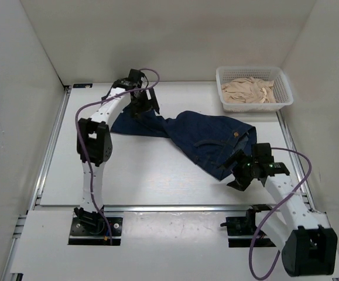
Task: Fold and stack the trousers
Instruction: Flatten the trousers out
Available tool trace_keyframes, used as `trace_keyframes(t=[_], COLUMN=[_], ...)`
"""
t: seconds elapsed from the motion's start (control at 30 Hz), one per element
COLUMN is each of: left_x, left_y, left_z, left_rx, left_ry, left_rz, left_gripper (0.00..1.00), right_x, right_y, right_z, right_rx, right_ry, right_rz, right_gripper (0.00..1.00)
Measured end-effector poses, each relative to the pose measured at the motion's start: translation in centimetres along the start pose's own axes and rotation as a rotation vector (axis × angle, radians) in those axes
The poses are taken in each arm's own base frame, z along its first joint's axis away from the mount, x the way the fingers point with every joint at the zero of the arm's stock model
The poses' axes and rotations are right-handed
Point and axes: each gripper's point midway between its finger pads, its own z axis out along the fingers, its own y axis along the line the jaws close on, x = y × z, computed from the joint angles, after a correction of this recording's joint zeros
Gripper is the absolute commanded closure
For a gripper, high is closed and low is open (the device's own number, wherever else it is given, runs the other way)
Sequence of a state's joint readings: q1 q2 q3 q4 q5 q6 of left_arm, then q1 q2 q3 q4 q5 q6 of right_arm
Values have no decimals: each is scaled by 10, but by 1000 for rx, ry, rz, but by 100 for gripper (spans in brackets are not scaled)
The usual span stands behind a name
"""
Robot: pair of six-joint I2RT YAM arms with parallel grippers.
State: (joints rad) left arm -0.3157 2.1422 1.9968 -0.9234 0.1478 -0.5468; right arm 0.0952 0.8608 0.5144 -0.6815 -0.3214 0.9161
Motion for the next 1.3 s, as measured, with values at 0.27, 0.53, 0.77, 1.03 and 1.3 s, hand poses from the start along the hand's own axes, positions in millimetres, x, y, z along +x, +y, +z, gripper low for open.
trace_keyframes(t=[0.27, 0.53, 0.77, 1.03, 1.3], left_x=[7, -7, -20, -53, -72], left_y=[63, 74, 64, 59, 57], left_z=[58, 68, 61, 30, -137], left_rx=[-161, -161, -128, -61, 36], left_ry=[127, 115, 84, 15, -249], left_rz=[-88, -125, -119, -148, -173], left_gripper=[0, 90, 90, 90, 90], right_x=[-28, -34, -52, -144, -120], right_y=[31, 46, 74, 214, 214], right_z=[26, 78, 112, 29, -128], right_rx=[14, 113, 179, -9, -205], right_ry=[19, 82, 51, -269, -553], right_rz=[116, 212, 157, -76, -269], right_gripper=[3, 41, 100, 100, 100])
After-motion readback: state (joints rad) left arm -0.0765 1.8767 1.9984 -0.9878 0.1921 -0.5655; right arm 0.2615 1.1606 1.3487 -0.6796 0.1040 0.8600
